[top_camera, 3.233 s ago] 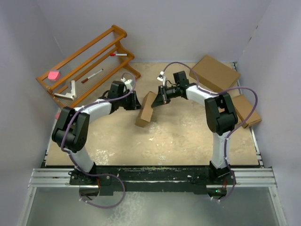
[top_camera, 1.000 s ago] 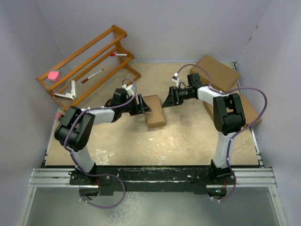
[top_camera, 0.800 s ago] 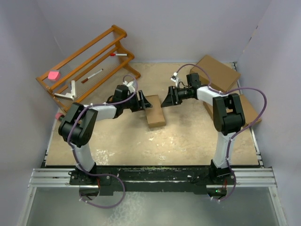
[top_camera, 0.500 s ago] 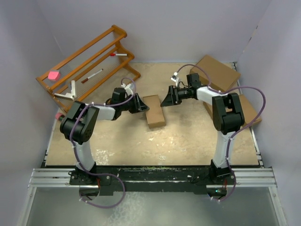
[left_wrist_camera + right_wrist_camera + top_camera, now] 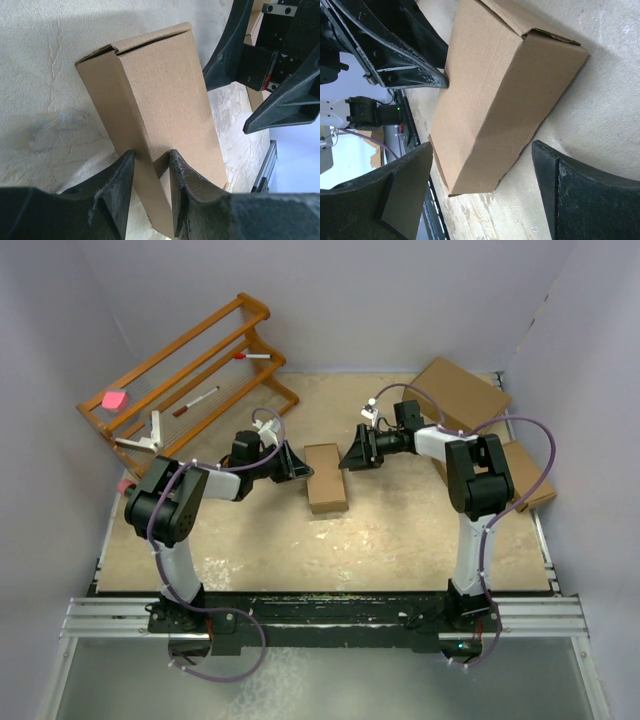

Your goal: Fold the paper box

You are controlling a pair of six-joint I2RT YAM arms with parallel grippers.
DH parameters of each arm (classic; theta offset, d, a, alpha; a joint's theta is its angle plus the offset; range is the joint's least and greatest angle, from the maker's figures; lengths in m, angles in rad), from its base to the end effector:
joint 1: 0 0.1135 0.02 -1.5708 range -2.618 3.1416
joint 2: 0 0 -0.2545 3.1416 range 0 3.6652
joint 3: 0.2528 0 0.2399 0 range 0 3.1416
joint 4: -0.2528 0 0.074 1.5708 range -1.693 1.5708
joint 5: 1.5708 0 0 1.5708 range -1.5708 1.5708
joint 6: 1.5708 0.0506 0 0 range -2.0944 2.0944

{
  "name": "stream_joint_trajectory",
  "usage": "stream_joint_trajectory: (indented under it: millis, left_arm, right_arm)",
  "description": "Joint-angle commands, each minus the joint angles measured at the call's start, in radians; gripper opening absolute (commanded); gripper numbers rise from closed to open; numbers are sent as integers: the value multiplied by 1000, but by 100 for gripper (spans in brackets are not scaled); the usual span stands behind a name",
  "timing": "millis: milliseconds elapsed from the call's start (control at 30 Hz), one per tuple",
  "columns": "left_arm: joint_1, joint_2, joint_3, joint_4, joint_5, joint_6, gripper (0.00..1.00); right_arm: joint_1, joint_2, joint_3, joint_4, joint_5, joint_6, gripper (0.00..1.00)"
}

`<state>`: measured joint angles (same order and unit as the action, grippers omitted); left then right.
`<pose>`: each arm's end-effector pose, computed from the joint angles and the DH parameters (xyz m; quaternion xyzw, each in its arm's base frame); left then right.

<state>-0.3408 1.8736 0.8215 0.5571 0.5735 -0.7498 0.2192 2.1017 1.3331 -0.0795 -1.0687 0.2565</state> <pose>0.3355 -0.1481 0.1291 -0.0254 0.8360 -0.4626 0.2942 0.4028 0.1352 0.1409 -0.1650 0.8082 0.5347 0.1834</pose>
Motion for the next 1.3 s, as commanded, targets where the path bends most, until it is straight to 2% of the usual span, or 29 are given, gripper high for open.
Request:
stream_joint_trajectory:
  millis: [0, 867, 967, 1200, 1267]
  left_arm:
    - [9, -5, -25, -5, 5, 13, 36]
    - [36, -21, -93, 54, 44, 9, 33]
    - [37, -22, -94, 58, 48, 7, 33]
    - [37, -56, -85, 56, 58, -3, 37]
    - [37, -74, -79, 49, 61, -5, 40]
  right_arm:
    - [18, 4, -1, 31, -3, 52, 85]
    - [102, 47, 10, 30, 66, 106, 83]
    - [105, 57, 8, 44, 58, 119, 77]
    - [105, 43, -23, 108, 32, 166, 45]
    - [103, 40, -30, 122, 24, 174, 39]
